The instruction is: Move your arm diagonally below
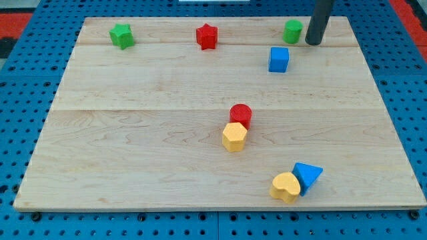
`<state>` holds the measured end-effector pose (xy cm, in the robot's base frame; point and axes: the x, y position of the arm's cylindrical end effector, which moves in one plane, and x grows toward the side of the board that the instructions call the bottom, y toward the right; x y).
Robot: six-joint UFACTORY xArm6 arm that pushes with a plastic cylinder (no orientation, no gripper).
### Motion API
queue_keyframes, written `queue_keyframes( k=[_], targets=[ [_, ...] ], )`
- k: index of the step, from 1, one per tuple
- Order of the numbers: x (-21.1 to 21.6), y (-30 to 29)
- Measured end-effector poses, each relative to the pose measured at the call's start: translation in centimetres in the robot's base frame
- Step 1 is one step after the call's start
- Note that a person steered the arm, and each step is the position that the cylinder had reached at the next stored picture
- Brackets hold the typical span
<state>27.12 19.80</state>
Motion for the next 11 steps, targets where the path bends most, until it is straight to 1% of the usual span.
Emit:
queue_keyframes(
  k=[1, 2, 4, 8, 9, 10, 11],
  targets=[
    [0.0, 0.0],
    [1.5, 0.0],
    [2.8, 0.0],
    [2.5, 0.4],
    [3.1, 0.6],
    [6.3, -1.0],
    [7.4, -3.8]
  ],
)
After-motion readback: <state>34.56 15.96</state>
